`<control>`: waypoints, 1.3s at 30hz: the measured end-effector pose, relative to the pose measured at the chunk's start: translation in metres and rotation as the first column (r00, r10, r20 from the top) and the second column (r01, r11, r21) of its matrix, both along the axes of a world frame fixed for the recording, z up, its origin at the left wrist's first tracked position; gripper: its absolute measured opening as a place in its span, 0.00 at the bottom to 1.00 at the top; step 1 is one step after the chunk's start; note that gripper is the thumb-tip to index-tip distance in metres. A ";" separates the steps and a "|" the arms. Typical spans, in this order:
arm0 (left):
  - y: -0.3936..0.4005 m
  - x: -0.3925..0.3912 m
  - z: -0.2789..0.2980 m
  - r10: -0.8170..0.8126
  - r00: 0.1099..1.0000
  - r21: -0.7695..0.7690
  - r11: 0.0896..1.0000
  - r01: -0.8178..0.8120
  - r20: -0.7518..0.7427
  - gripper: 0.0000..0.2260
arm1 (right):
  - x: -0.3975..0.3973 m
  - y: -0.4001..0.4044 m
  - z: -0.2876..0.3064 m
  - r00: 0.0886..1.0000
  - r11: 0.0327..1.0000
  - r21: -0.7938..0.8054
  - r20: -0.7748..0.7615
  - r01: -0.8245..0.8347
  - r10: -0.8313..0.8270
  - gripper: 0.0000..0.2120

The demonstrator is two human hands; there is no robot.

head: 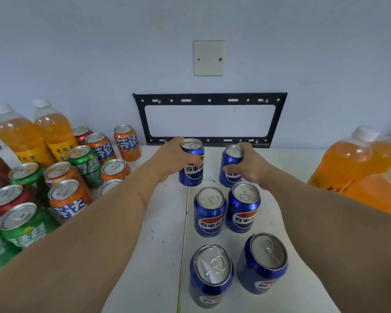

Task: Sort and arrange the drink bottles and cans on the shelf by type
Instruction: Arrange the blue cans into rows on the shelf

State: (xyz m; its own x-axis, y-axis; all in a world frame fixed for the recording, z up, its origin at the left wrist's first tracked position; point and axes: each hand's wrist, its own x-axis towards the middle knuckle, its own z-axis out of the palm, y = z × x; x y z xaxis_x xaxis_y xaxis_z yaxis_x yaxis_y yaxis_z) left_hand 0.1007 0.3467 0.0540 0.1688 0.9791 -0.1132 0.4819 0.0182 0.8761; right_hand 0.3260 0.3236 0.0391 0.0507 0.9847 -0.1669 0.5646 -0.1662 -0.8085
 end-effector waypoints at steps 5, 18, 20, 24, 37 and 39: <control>0.000 0.009 -0.006 -0.024 1.000 0.023 0.999 0.024 -0.020 0.27 | -0.002 -0.002 0.006 0.998 1.000 -0.021 0.069 -0.011 0.012 0.42; -0.002 0.030 -0.006 -0.105 0.987 -0.009 0.994 0.104 -0.125 0.28 | 0.012 -0.040 0.041 0.872 1.000 0.009 0.489 0.013 -0.016 0.33; -0.003 0.032 -0.010 -0.106 0.986 -0.004 0.994 0.107 -0.128 0.29 | 0.011 -0.044 0.039 0.866 1.000 -0.001 0.500 0.016 -0.013 0.32; -0.003 0.033 -0.017 -0.104 0.987 0.000 0.994 0.105 -0.119 0.29 | 0.007 -0.049 0.034 0.874 0.999 -0.020 0.485 0.028 -0.015 0.30; -0.012 0.028 -0.007 -0.078 0.992 -0.081 0.994 0.069 -0.103 0.33 | -0.007 -0.071 0.044 0.843 0.999 -0.046 0.537 -0.010 0.033 0.22; -0.023 0.021 0.005 0.009 0.950 0.089 0.996 0.020 -0.312 0.32 | -0.012 -0.075 0.049 0.802 0.999 -0.033 0.596 -0.030 0.044 0.20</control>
State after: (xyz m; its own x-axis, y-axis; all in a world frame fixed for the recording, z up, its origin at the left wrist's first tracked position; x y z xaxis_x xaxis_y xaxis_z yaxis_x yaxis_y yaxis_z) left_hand 0.1214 0.3239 0.0593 0.1444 0.9868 -0.0728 0.7311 -0.0568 0.6799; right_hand 0.3143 0.2483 0.0882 0.1109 0.9844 -0.1364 0.9403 -0.1484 -0.3064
